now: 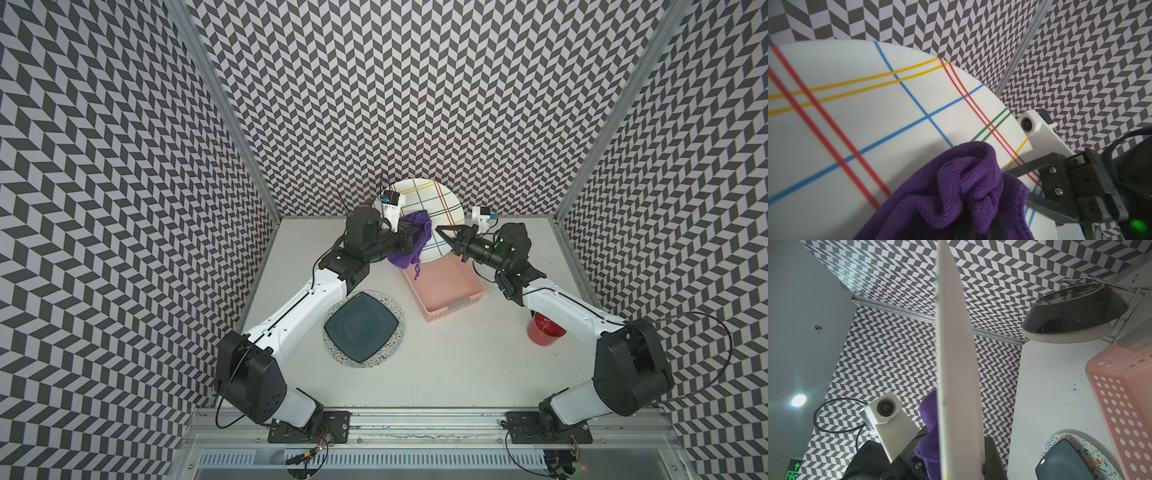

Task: Wipe the wet plate dry
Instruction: Wipe the plate with towel.

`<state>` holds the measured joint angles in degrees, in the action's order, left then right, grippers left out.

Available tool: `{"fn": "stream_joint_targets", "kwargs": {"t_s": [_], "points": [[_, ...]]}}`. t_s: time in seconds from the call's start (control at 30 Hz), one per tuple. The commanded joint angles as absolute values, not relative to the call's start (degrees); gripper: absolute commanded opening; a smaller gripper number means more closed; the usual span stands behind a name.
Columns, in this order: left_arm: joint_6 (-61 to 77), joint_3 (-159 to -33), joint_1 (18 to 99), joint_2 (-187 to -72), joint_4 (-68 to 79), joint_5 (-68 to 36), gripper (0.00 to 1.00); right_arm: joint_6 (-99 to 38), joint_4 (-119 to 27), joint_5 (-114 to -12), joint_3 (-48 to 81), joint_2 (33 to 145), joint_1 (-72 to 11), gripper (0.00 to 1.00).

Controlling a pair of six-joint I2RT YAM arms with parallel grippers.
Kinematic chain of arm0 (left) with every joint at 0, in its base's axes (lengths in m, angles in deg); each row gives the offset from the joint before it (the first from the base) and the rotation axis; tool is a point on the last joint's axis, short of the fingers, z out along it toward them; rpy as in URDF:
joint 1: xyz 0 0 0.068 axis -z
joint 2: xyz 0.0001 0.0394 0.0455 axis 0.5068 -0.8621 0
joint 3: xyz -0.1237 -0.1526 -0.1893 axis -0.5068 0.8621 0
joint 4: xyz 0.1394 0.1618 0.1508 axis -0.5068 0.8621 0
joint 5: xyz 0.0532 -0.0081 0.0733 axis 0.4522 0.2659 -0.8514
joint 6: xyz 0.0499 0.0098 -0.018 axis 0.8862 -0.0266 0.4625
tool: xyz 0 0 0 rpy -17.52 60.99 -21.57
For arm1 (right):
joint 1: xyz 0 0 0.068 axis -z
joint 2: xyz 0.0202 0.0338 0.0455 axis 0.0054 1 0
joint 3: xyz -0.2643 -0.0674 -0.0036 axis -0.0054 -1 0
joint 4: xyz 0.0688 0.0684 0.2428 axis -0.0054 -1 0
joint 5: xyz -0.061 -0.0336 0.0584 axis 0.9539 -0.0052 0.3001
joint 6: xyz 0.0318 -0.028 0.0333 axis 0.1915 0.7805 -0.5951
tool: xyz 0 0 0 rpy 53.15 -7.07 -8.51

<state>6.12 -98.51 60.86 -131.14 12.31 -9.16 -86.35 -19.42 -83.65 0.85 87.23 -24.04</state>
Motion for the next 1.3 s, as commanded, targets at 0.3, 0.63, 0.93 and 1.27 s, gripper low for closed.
{"fn": "stream_joint_targets", "kwargs": {"t_s": [0.3,0.63,0.93,1.27], "points": [[7.75,-101.39,49.35,-132.87,21.46,-6.66,0.0,-67.67,-14.94,-87.54,9.1,76.24,-32.7,0.0],[7.9,-105.49,44.09,-136.14,19.25,-2.67,0.0,-58.54,-22.29,-93.31,14.99,78.21,-35.95,0.0],[13.47,-107.37,58.62,-137.31,21.59,-6.64,0.0,-59.2,-21.96,-91.8,16.6,79.17,-35.02,0.0],[19.85,-111.26,62.35,-138.22,26.22,-10.49,0.0,-60.76,-20.6,-92.85,14.79,79.58,-34.34,0.0]]}}
